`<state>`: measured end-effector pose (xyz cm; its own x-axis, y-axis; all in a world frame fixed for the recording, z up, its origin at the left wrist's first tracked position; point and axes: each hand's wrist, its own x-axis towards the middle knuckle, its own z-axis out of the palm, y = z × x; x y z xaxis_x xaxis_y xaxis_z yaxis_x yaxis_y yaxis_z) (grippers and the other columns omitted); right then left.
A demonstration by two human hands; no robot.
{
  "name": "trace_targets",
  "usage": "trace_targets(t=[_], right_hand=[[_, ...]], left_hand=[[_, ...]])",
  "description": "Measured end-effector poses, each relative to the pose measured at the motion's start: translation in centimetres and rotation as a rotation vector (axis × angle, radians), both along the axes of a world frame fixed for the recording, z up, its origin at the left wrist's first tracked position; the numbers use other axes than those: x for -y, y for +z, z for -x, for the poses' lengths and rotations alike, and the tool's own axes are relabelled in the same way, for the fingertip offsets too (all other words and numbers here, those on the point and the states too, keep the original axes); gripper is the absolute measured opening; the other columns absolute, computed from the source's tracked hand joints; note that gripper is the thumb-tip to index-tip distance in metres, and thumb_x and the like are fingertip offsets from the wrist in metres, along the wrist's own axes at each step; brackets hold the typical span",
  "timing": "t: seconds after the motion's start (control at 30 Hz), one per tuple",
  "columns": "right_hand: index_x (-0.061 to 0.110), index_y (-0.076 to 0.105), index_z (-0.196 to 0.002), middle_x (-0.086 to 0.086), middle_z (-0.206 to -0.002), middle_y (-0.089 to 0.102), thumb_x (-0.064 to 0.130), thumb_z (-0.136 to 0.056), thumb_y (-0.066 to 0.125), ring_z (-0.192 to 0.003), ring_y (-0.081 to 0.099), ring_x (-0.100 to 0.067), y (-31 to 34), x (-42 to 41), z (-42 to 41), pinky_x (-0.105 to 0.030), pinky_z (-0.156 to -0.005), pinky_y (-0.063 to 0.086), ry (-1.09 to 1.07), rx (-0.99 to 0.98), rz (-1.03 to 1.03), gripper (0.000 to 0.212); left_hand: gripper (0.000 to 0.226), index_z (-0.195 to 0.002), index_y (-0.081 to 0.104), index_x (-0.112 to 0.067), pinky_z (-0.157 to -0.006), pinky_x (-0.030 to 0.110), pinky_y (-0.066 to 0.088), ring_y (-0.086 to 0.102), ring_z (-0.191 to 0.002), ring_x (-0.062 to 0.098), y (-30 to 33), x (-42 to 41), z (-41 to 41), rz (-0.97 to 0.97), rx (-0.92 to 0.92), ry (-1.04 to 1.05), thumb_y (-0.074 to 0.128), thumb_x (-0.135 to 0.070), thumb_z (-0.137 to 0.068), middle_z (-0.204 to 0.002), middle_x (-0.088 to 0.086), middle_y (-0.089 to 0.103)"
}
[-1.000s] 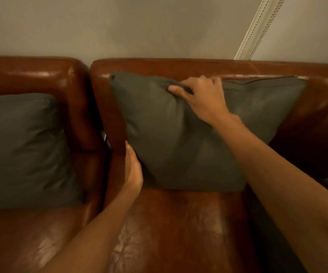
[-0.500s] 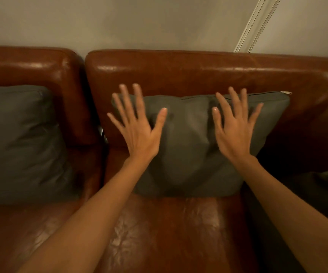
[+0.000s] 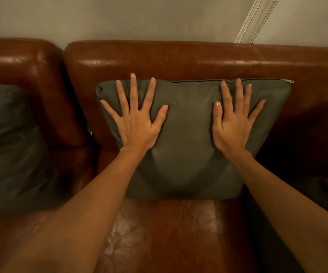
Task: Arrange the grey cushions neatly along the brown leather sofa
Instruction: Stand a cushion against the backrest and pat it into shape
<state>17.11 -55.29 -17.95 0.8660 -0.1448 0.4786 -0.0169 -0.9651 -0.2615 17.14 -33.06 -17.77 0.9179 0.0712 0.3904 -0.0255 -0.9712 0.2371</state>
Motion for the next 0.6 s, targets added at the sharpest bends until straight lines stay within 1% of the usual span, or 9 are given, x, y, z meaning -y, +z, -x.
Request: trace_targets(t=[0.13,0.3,0.43,0.53,0.6], right_hand=[[0.03,0.029,-0.153,-0.002,-0.162,0.024,0.049,-0.103,0.016,-0.152,0.012,-0.024,-0.4,0.0,-0.7,-0.057,-0.118,-0.004,-0.009,-0.008,-0.001,0.054],[0.033,0.023,-0.154,-0.001,-0.164,0.018,0.049,-0.102,0.018,-0.152,0.008,-0.021,-0.5,0.1,-1.1,-0.053,-0.118,-0.009,0.008,-0.091,-0.042,0.054],[0.035,0.022,-0.154,0.001,-0.164,0.015,0.052,-0.102,0.017,-0.153,0.005,-0.02,-0.1,0.2,-0.9,-0.053,-0.119,-0.009,0.014,-0.144,-0.053,0.055],[0.036,0.022,-0.154,0.001,-0.164,0.015,0.052,-0.102,0.018,-0.153,0.004,-0.02,0.2,0.2,0.0,-0.053,-0.119,-0.01,0.018,-0.146,-0.061,0.054],[0.035,0.023,-0.154,-0.001,-0.164,0.015,0.05,-0.103,0.02,-0.153,0.003,-0.021,0.5,0.1,0.8,-0.052,-0.119,-0.011,0.024,-0.112,-0.075,0.053]], left_hand=[[0.065,-0.153,0.005,-0.041,-0.11,0.072,-0.003,-0.001,-0.149,0.036,-0.2,0.2,-0.7,0.015,-0.019,0.013,0.015,-0.068,-0.095,-0.164,0.005,0.005],[0.065,-0.153,0.006,-0.042,-0.111,0.069,-0.005,-0.003,-0.15,0.033,-0.4,0.3,-1.0,0.028,-0.048,0.014,0.015,-0.068,-0.094,-0.165,0.003,0.004],[0.065,-0.153,0.005,-0.043,-0.112,0.067,-0.007,-0.006,-0.15,0.03,0.0,0.2,-0.8,0.016,-0.09,0.007,0.017,-0.069,-0.094,-0.165,0.0,0.001],[0.065,-0.153,0.004,-0.044,-0.113,0.065,-0.009,-0.009,-0.15,0.028,0.6,-0.2,-0.1,0.012,-0.111,-0.015,0.016,-0.07,-0.094,-0.165,-0.002,-0.001],[0.066,-0.153,0.002,-0.044,-0.113,0.064,-0.011,-0.012,-0.15,0.027,0.7,-0.4,0.7,0.002,-0.123,-0.025,0.014,-0.071,-0.094,-0.165,-0.003,-0.005]])
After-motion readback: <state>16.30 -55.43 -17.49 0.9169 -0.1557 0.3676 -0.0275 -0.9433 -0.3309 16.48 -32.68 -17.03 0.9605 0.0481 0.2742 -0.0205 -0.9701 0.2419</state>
